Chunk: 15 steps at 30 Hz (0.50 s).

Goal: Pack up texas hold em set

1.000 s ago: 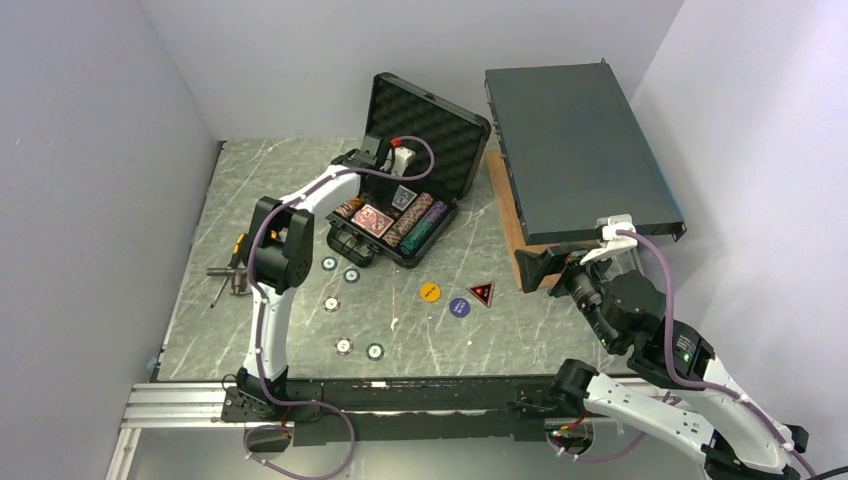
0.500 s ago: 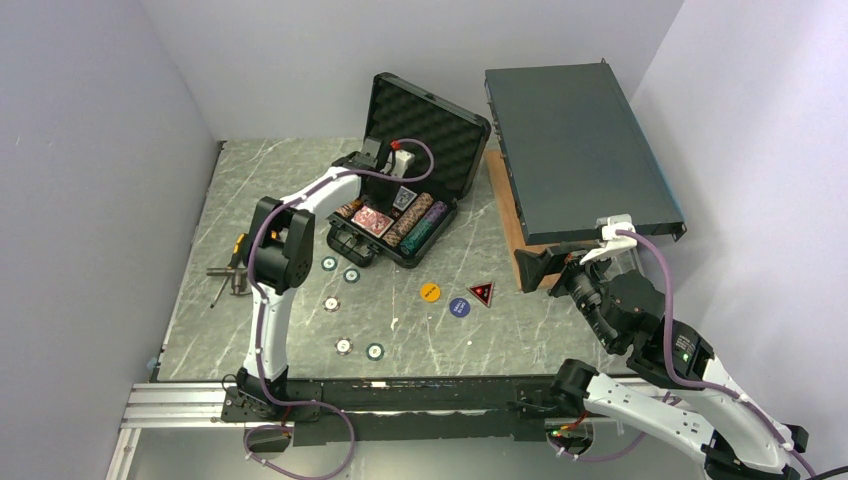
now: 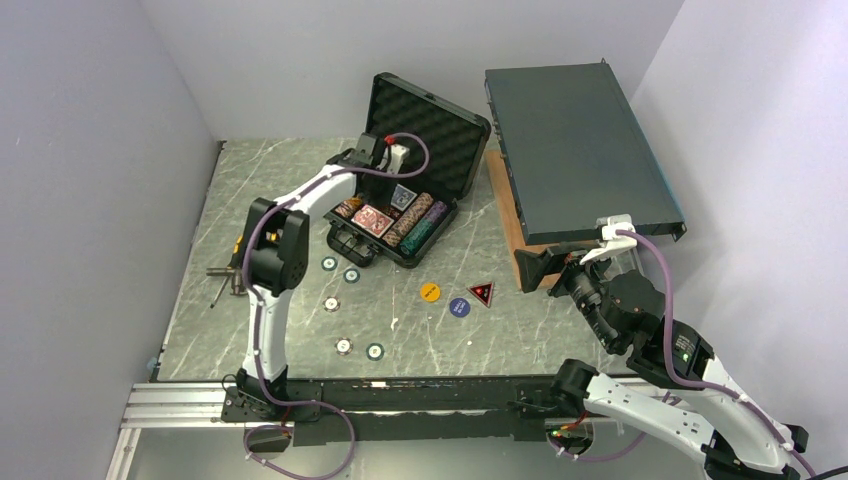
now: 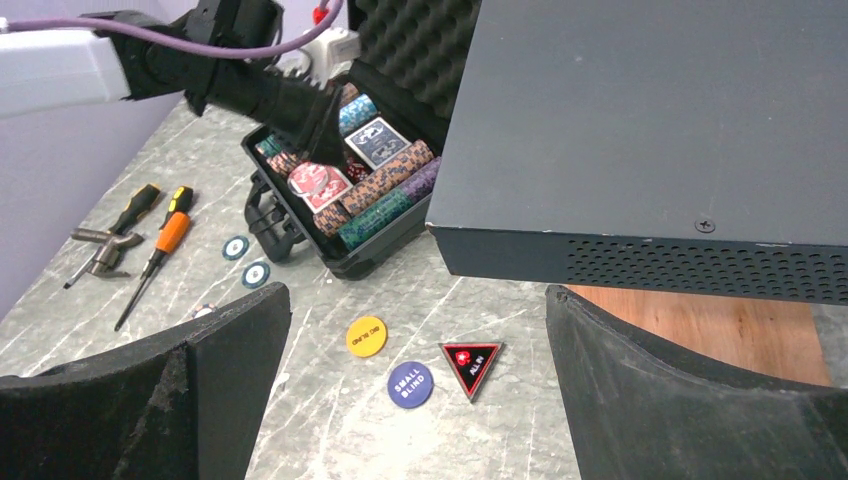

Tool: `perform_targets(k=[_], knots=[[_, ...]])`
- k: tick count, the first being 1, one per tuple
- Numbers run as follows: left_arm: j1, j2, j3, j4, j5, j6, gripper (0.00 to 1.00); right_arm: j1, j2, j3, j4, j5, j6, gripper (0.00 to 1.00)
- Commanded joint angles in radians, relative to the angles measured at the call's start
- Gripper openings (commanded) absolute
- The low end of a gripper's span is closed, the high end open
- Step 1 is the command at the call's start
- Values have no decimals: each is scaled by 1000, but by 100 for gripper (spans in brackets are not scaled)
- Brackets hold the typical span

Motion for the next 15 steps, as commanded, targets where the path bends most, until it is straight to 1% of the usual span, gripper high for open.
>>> perform_targets(k=[1, 4, 7, 9, 10, 13, 14, 15], knots=[[10, -247, -235, 85, -1, -137, 33, -1, 4, -4, 36, -10, 3, 100], [23, -444, -474, 151, 13, -236, 42, 0, 10, -4, 39, -13, -3, 100], [36, -624, -638, 158, 7, -337, 53, 0, 14, -7, 51, -23, -8, 100], [43, -733, -729, 138, -13, -401, 57, 0, 19, -9, 61, -32, -11, 100], [47, -788, -777, 126, -26, -438, 64, 0, 24, -8, 64, -38, -9, 100], [61, -928, -913, 90, -67, -591, 95, -1, 39, -11, 78, -55, -5, 100], [70, -963, -952, 84, -46, -620, 99, 0, 45, -12, 81, -59, -4, 100], [82, -994, -990, 88, -13, -641, 99, 0, 51, -10, 81, -66, -2, 100]])
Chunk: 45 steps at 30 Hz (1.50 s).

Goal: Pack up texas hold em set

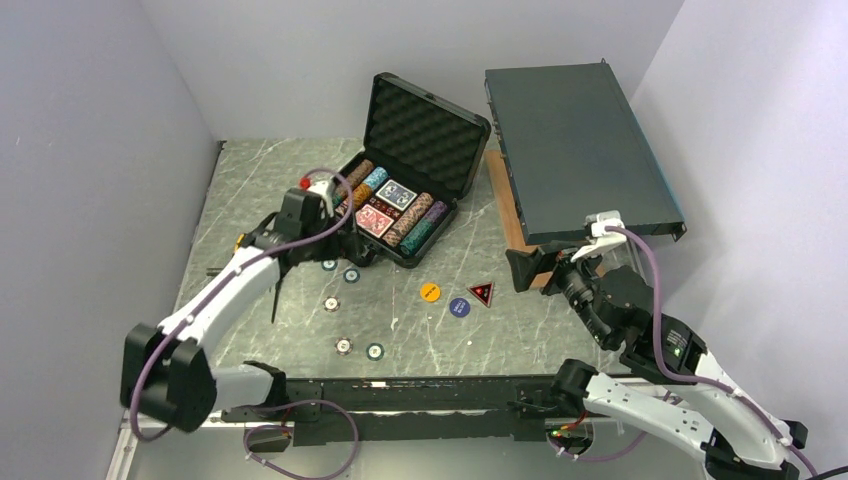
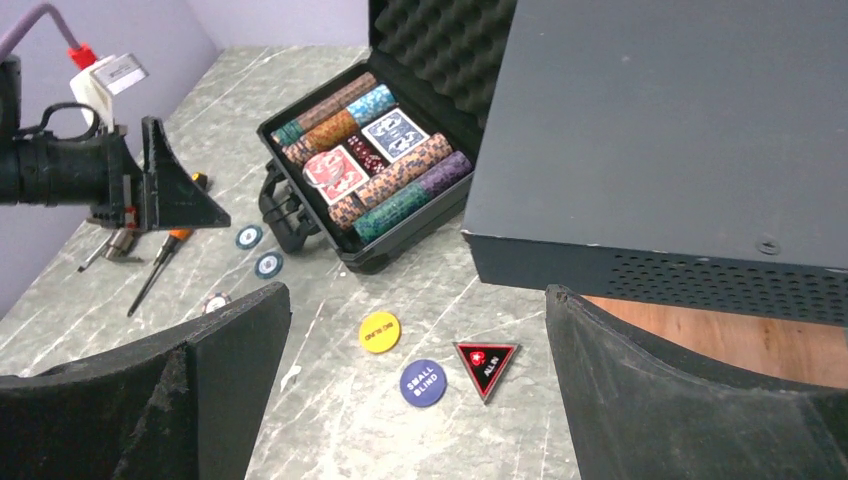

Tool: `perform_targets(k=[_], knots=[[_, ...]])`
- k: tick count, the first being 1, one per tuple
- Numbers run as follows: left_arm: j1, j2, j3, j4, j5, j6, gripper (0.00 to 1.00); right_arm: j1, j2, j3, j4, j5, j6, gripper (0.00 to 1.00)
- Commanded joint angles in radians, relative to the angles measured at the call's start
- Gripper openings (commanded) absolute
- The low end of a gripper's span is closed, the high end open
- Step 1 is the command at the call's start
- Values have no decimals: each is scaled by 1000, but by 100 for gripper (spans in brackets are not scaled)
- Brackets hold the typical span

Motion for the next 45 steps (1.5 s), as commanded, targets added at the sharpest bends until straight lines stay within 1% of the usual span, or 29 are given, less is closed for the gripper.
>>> perform_targets(k=[1, 3, 6, 7, 9, 10, 11, 12, 13, 14, 16, 17, 18, 20, 22, 24, 25, 26, 27, 31, 33, 35, 41, 43, 45], knots=[[40, -120, -161, -6, 44, -232, 99, 0, 30, -3, 52, -41, 2, 100], [41, -176, -244, 81, 120, -266, 99, 0, 43, -7, 50, -53, 1, 100], [37, -262, -406, 312, 266, -347, 95, 0, 108, 7, 23, -108, -27, 100], [36, -301, -470, 373, 289, -374, 94, 0, 150, 29, 3, -157, -49, 100], [34, -370, -525, 426, 280, -410, 93, 6, 283, 84, -61, -239, -61, 100], [33, -406, -530, 416, 249, -408, 93, 20, 369, 104, -85, -249, -47, 100], [33, -447, -523, 373, 218, -393, 93, 44, 408, 112, -93, -243, -41, 100], [32, -490, -503, 311, 145, -375, 93, 80, 476, 116, -94, -223, -26, 100], [32, -535, -476, 235, 76, -355, 93, 116, 524, 119, -93, -186, -12, 97], [31, -580, -448, 153, 1, -340, 93, 141, 577, 123, -90, -154, 6, 91], [29, -679, -400, 22, -123, -319, 93, 152, 681, 125, -90, -106, 50, 77], [30, -723, -384, -19, -160, -304, 94, 153, 737, 127, -97, -68, 71, 68], [30, -771, -373, -48, -183, -281, 95, 154, 792, 135, -122, 12, 96, 62], [30, -842, -361, -68, -204, -261, 95, 133, 922, 164, -191, 147, 164, 57], [30, -884, -352, -86, -210, -251, 95, 78, 1047, 194, -275, 239, 250, 53], [30, -897, -343, -103, -201, -245, 95, 4, 1147, 206, -304, 259, 286, 52], [30, -898, -339, -111, -194, -242, 95, -34, 1191, 212, -311, 263, 304, 50], [30, -896, -336, -116, -188, -239, 95, -63, 1239, 215, -307, 267, 312, 41], [30, -893, -333, -120, -181, -236, 95, -86, 1273, 217, -299, 273, 314, 36], [30, -881, -317, -126, -163, -205, 95, -120, 1386, 246, -324, 329, 339, 26], [30, -880, -307, -138, -160, -189, 96, -124, 1428, 261, -385, 379, 385, 17], [30, -883, -301, -145, -161, -173, 96, -133, 1451, 253, -370, 361, 381, 14], [29, -891, -295, -142, -166, -145, 96, -142, 1464, 254, -296, 237, 325, 13], [30, -886, -286, -145, -163, -138, 96, -118, 1458, 259, -256, 155, 288, 12], [30, -882, -278, -149, -160, -131, 96, -72, 1456, 277, -238, 87, 285, 13]])
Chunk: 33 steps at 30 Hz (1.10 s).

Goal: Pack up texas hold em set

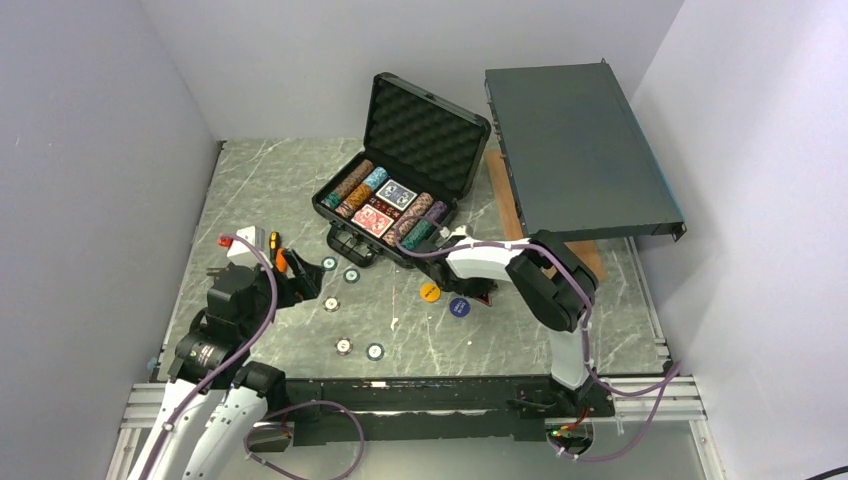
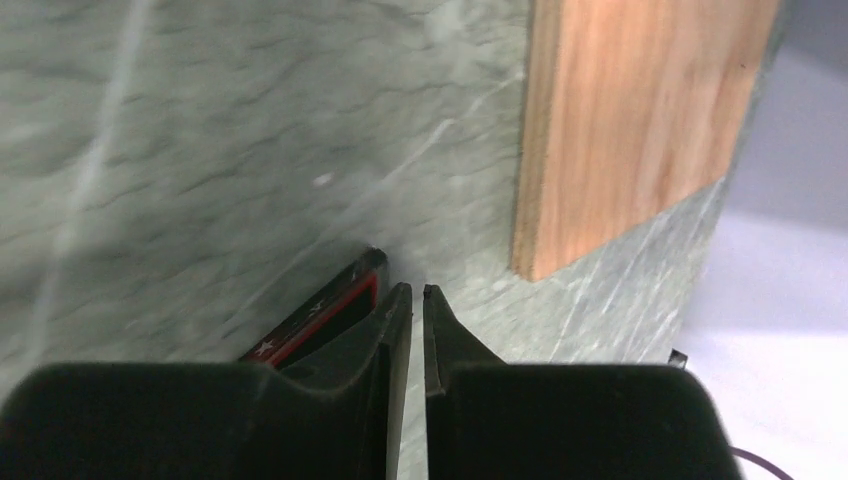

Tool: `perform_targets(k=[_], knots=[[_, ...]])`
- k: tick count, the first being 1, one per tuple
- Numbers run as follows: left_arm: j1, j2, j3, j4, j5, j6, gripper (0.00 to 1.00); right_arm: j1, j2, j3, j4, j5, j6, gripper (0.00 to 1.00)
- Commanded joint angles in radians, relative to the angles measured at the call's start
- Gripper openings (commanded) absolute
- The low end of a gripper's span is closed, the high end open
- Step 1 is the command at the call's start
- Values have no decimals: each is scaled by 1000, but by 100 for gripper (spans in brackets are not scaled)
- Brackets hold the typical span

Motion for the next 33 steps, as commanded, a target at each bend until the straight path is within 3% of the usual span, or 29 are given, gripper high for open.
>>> perform_targets(k=[1, 9, 13, 17, 21, 24, 27, 30, 33], knots=[[-3, 6, 56, -1, 2, 36, 96, 90, -10, 63, 82, -174, -35, 13], [-2, 19, 11, 16, 35, 3, 96, 271, -2, 186, 203, -235, -98, 18], [-2, 43, -37, 45, 90, -29, 97, 275, -120, 126, 302, -294, -115, 22], [-2, 126, -119, 162, 230, -64, 95, 275, -307, 36, 376, -322, -179, 46], [-15, 319, -167, 314, 435, -101, 91, 271, -509, -21, 386, -303, -250, 70], [-142, 474, -135, 378, 424, -92, 91, 265, -660, -57, 390, -291, -293, 87], [-336, 615, -59, 423, 330, 21, 93, 252, -819, -88, 414, -315, -351, 97], [-463, 773, 67, 380, 235, 136, 96, 235, -955, -101, 414, -296, -376, 99], [-520, 954, 207, 261, 144, 123, 96, 226, -1082, -116, 401, -244, -379, 99]])
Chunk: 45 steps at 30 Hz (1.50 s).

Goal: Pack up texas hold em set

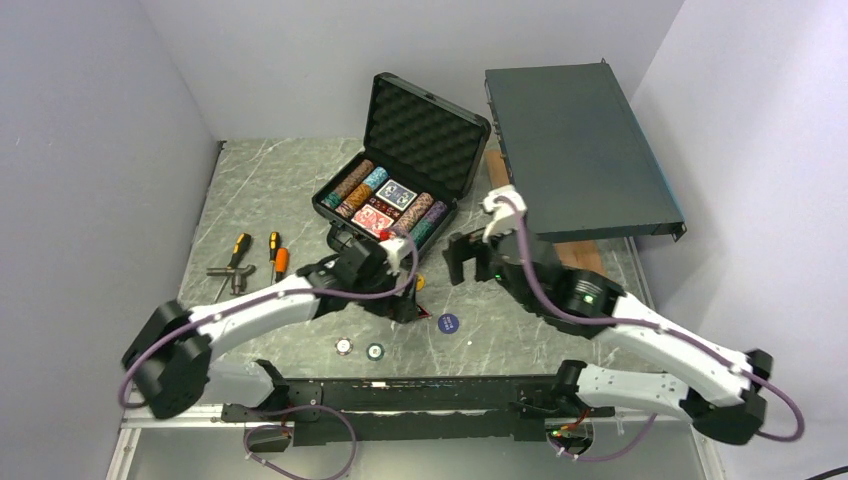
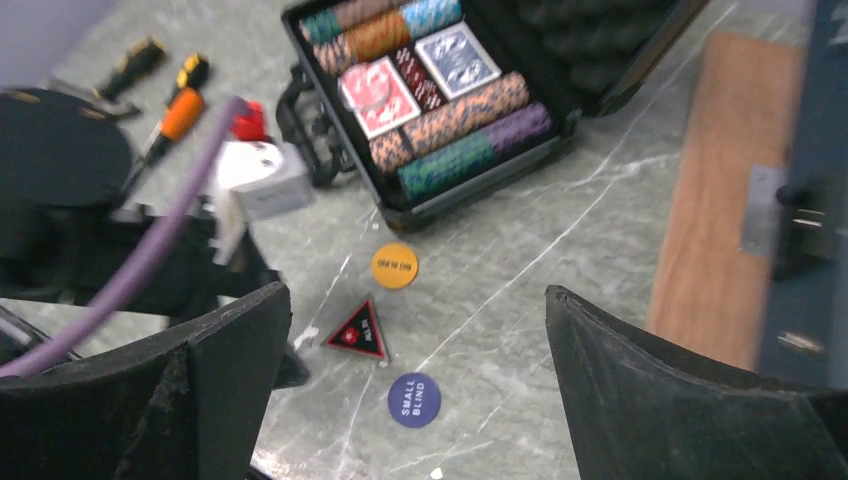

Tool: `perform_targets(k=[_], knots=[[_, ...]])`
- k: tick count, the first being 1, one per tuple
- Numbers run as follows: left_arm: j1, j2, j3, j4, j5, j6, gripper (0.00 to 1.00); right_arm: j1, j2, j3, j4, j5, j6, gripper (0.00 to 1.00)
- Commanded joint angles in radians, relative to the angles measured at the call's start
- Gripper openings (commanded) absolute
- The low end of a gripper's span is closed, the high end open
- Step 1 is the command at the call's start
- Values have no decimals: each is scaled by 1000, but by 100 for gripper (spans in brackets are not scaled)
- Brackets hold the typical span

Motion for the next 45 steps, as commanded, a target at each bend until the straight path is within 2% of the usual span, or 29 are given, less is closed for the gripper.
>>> perform_targets(k=[1, 4, 6, 11, 16, 23, 29, 33, 39, 45], knots=[[-79, 195, 205, -67, -172, 40, 97, -14, -156, -32, 13, 73, -48, 100], [-103, 316, 326, -228, -289, -195, 98, -18, -222, -48, -12, 106, -40, 100], [-111, 386, 403, -326, -306, -350, 99, -19, -254, -54, -30, 126, -29, 99], [-117, 443, 424, -335, -225, -680, 99, -19, -318, -80, -45, 139, -2, 100], [-110, 518, 452, -387, -145, -868, 99, -19, -358, -87, -65, 145, -1, 99], [-105, 503, 386, -347, -188, -1090, 99, -20, -403, -100, -93, 163, 5, 99], [-95, 511, 388, -369, -271, -1169, 94, -19, -438, -122, -113, 173, 8, 100], [-82, 576, 449, -426, -262, -1163, 93, -18, -450, -128, -121, 177, 10, 100], [-81, 633, 513, -487, -267, -1165, 86, -20, -469, -141, -123, 182, 9, 100], [-81, 639, 513, -501, -274, -1191, 84, -18, -483, -144, -126, 182, 11, 100]])
